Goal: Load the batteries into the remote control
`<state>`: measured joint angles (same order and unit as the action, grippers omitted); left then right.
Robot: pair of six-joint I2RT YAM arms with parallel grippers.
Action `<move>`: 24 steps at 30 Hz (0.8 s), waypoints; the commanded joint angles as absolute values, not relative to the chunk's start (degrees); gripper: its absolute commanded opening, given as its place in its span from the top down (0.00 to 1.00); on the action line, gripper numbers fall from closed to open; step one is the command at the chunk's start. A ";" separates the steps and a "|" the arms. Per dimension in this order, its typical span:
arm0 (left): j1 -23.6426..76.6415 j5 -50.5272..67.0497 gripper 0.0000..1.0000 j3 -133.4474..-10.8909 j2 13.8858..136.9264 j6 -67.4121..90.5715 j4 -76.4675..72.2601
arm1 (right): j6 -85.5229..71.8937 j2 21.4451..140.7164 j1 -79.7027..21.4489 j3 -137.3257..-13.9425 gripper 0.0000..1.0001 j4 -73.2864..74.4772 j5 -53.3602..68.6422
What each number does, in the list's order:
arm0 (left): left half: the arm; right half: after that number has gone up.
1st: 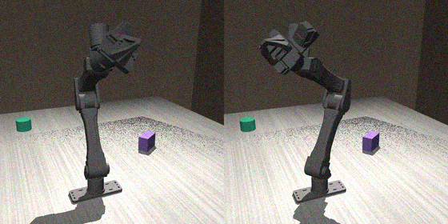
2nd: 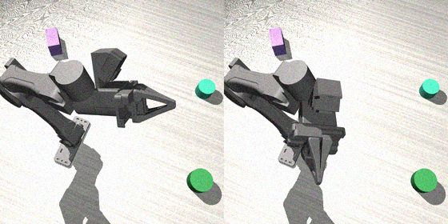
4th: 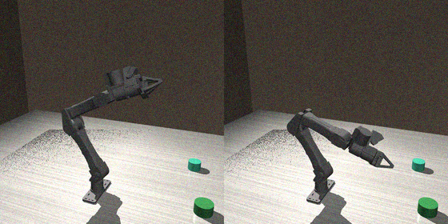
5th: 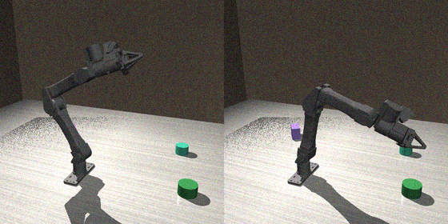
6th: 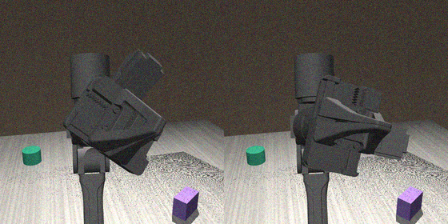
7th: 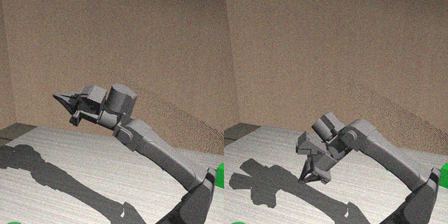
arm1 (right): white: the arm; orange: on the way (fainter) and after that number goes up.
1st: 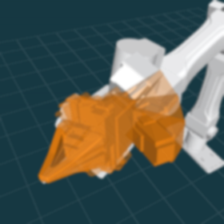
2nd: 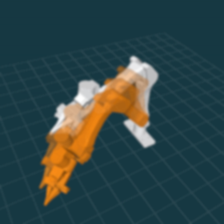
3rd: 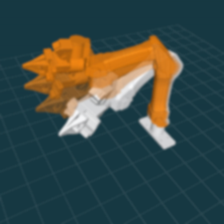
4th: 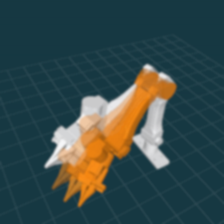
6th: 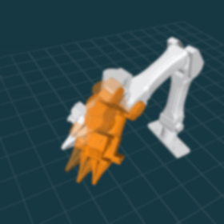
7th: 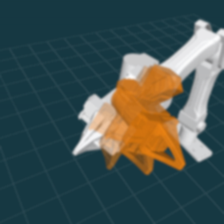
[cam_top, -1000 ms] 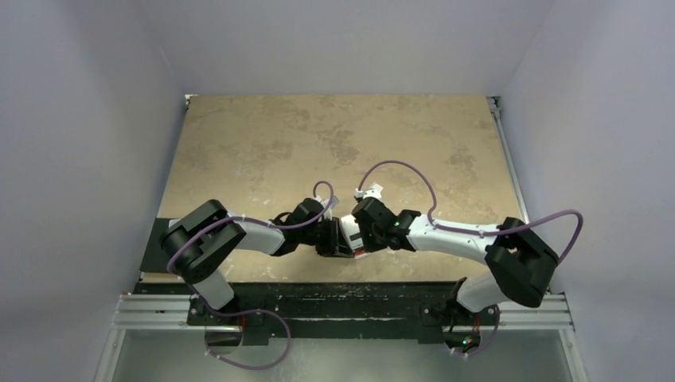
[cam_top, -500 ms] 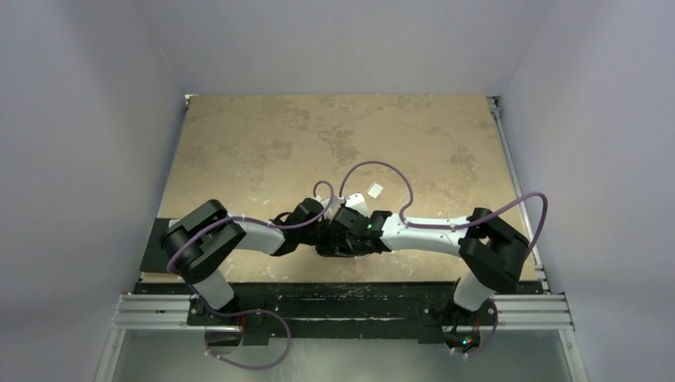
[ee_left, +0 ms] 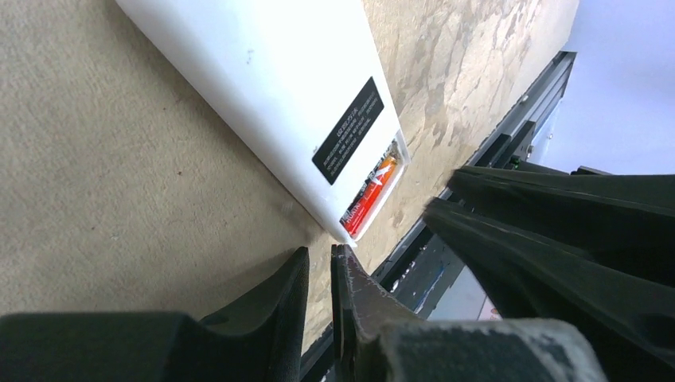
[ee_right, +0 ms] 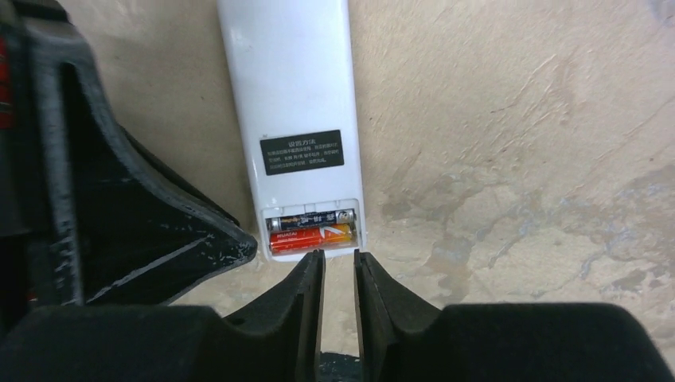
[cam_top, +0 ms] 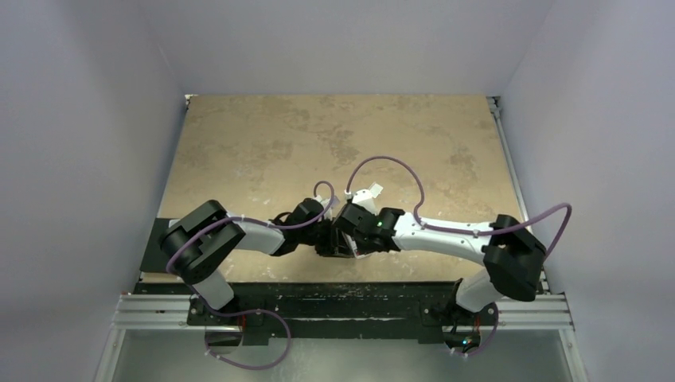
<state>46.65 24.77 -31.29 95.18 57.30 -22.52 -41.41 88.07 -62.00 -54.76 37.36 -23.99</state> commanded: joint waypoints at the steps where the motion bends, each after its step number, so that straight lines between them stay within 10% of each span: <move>1: 46.77 24.37 0.83 -33.38 92.24 54.74 -21.04 | -41.62 83.17 -62.28 -58.31 0.70 40.30 -26.75; 24: 46.80 10.22 0.31 -42.91 68.16 41.77 12.47 | -27.56 79.09 -47.43 -62.44 0.38 31.87 -25.23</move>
<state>46.65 15.35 -39.35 72.38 46.30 4.03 -31.40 78.39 -50.04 -60.31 37.26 -28.53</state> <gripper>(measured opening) 0.657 0.613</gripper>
